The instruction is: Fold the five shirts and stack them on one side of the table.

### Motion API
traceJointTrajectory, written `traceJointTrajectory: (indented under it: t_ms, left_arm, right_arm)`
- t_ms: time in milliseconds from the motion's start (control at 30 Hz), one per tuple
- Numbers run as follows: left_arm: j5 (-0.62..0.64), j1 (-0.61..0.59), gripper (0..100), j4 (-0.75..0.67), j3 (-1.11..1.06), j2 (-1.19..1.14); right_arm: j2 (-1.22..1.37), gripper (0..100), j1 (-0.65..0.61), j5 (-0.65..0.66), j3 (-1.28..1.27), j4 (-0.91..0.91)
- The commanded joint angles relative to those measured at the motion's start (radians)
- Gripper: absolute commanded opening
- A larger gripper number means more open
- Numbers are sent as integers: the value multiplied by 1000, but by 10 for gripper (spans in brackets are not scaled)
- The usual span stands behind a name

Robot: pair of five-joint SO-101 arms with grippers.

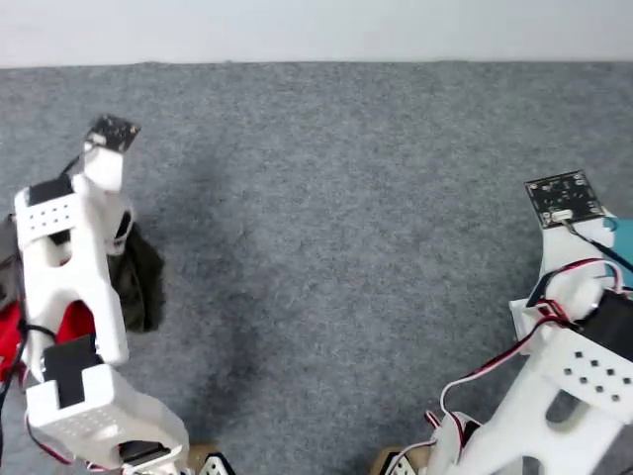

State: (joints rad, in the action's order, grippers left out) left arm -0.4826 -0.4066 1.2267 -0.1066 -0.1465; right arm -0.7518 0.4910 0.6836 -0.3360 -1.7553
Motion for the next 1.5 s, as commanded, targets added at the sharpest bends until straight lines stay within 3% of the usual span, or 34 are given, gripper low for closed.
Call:
traceJointTrajectory:
  t_ms: [0,300,667,900,1000,1200,1333,1467]
  left_arm:
    - [18,31,12,106,182,28]
    - [216,124,13,163,496,127]
    - [275,592,13,163,682,212]
    - [270,902,13,161,653,176]
    - [269,974,16,173,618,138]
    - [275,896,68,288,608,89]
    - [267,726,74,382,608,52]
    - [201,542,152,483,608,17]
  right_arm:
    - [-19,9,-12,-8,6,-39]
    - [-21,9,-12,-8,12,-39]
    - [-21,9,-12,-8,12,-39]
    - [-21,9,-10,-8,12,-39]
    - [-21,9,-10,-8,12,-39]
    - [-21,9,-10,-8,12,-39]
    - [-21,9,-13,-8,12,-39]
    - [-21,9,-31,-8,11,-39]
